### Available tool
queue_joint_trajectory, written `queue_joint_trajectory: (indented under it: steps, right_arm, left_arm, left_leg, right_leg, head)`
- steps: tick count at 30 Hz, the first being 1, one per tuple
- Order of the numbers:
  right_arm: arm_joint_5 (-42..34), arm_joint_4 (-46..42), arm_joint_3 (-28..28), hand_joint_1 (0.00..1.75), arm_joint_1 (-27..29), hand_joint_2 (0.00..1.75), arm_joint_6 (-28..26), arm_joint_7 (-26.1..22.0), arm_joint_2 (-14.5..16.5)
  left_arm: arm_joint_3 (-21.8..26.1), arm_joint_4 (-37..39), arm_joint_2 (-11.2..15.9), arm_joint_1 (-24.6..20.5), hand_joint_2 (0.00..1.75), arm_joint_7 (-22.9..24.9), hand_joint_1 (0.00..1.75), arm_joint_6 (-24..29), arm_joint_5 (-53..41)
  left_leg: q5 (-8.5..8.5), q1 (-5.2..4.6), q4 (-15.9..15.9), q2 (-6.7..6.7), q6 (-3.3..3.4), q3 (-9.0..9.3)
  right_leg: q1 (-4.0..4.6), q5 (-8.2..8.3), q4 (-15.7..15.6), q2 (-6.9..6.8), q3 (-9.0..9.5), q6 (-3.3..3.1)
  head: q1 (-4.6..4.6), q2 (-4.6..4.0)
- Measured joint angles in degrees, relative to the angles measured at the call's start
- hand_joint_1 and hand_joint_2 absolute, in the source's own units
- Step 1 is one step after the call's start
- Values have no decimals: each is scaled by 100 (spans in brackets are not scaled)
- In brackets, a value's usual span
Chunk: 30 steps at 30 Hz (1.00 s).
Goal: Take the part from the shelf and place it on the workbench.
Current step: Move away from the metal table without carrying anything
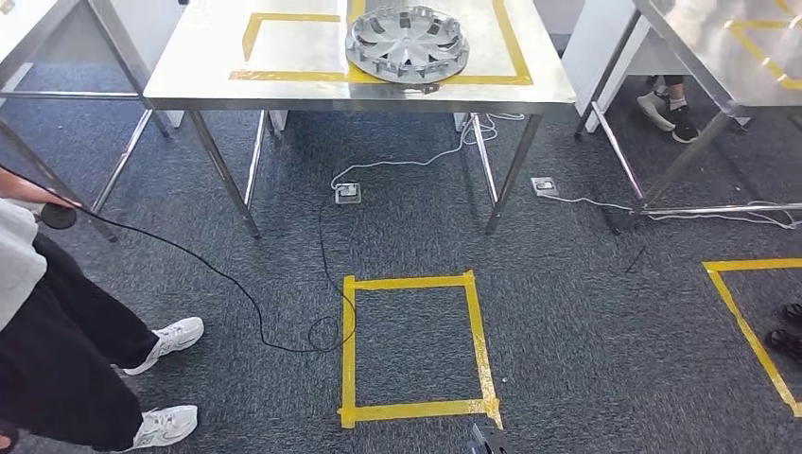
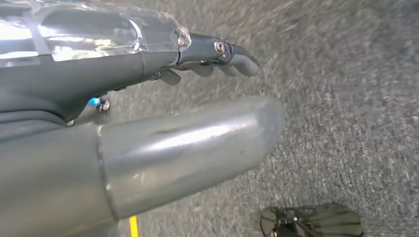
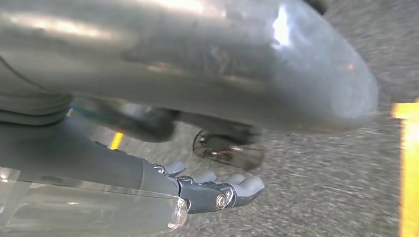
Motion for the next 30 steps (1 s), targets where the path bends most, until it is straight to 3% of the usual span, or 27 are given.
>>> queue_joint_trajectory:
  steps: [2,3,4,6,7,8,9,10,11,13,15,18,20,22,23,24,25,26,28,30]
  right_arm:
    - [-28,1,-2,0,-13,0,4,1,1]
    - [-39,5,-3,0,14,0,5,6,3]
    - [-47,13,-4,0,45,0,5,15,1]
    - [-51,29,-4,0,81,0,7,32,4]
    - [-51,34,-5,0,83,0,10,35,7]
    - [-52,37,-5,0,87,0,16,38,13]
    - [-52,39,-6,0,96,0,21,44,17]
    - [-53,43,-6,0,108,0,25,52,16]
    - [-53,48,-6,0,118,0,27,63,15]
    - [-49,54,-5,0,120,0,26,79,16]
    - [-31,56,-3,0,104,0,26,84,18]
    - [-10,60,-1,0,102,0,16,85,8]
    - [-17,62,3,0,99,0,4,86,2]
    - [-37,63,5,0,79,0,-1,89,6]
    - [-49,64,5,0,75,0,-2,93,7]
    - [-56,64,5,0,83,0,-2,102,8]
    - [-62,66,5,0,97,0,-2,117,8]
    - [-70,67,6,0,112,0,-2,133,8]
    - [-92,70,7,0,123,0,-3,157,7]
    - [-109,73,7,0,110,0,-2,166,9]
  left_arm:
    - [-1,-1,-2,-3,0,3,0,-1,-1]
    - [-1,-1,1,-11,0,7,0,-2,-1]
    - [-1,0,1,-13,0,10,0,-4,-1]
    - [-1,2,6,-2,0,19,0,-9,-1]
    - [-1,3,8,8,0,21,0,-13,-1]
    - [-1,3,13,14,0,23,0,-15,-1]
    - [-1,3,17,15,0,24,0,-16,-1]
    - [-1,3,19,15,0,24,0,-17,-1]
    - [-1,3,19,14,0,24,0,-17,-1]
    - [-1,2,25,11,0,20,0,-19,-1]
    - [-1,1,29,14,0,9,0,-33,1]
    - [1,1,21,19,0,8,0,-70,4]
    - [3,0,18,20,0,24,0,-85,5]
    - [6,-1,27,35,0,46,0,-96,5]
    - [7,-1,33,43,0,53,0,-100,5]
    - [8,-1,37,47,0,54,0,-103,5]
    - [8,-1,38,44,0,48,0,-102,5]
    - [7,-1,37,39,0,39,0,-99,5]
    - [6,-1,33,29,0,15,0,-93,5]
    - [5,-1,34,26,0,0,0,-89,5]
  left_leg:
    - [81,22,-28,151,-85,12]
    - [46,40,-13,60,-126,8]
    - [-93,47,82,-91,-157,-19]
    - [-611,46,590,-420,-183,-160]
    - [-852,33,960,-451,-180,-252]
    - [-978,23,1280,-442,-175,-313]
    - [-980,15,1454,-425,-168,-304]
    - [-885,10,1420,-416,-156,-193]
    - [-741,9,1160,-440,-141,26]
    - [-610,27,399,-689,-88,538]
    - [-644,33,-6,-869,-48,787]
    - [-633,46,-85,-697,-1,807]
    - [-604,78,-130,-530,42,807]
    - [-596,78,-131,-349,55,790]
    - [-595,78,-130,-261,56,780]
    - [-595,83,-129,-181,54,773]
    - [-595,90,-128,-110,47,771]
    - [-597,101,-128,-45,33,774]
    - [-602,110,-128,67,-20,789]
    - [-600,97,-126,170,-95,787]
  right_leg:
    - [21,-20,-271,92,78,-58]
    - [18,55,-285,151,37,-87]
    - [9,134,-307,201,-8,-124]
    - [11,266,-314,290,-132,-182]
    - [25,317,-296,343,-208,-198]
    - [41,359,-271,399,-284,-202]
    - [52,392,-236,456,-354,-199]
    - [58,414,-192,508,-418,-192]
    - [60,425,-141,558,-472,-185]
    - [53,421,-15,646,-584,-162]
    - [41,417,85,743,-680,-116]
    - [45,408,178,863,-767,-24]
    - [35,171,559,719,-935,65]
    - [-34,-213,1258,523,-1239,171]
    - [-75,-335,1554,478,-1367,212]
    - [-111,-355,1702,449,-1424,243]
    - [-144,-255,1638,422,-1384,267]
    - [-172,-59,1360,383,-1244,283]
    - [-177,325,562,196,-867,287]
    - [-135,430,132,43,-694,225]
  head:
    - [-17,-1]
    - [-42,-1]
    - [-70,-1]
    - [-160,0]
    - [-206,0]
    - [-247,0]
    - [-280,0]
    - [-303,0]
    - [-322,0]
    - [-332,0]
    - [-331,0]
    - [-330,0]
    - [-269,0]
    - [-192,0]
    - [-172,0]
    - [-162,0]
    - [-149,0]
    - [-131,0]
    - [-88,0]
    - [-55,0]
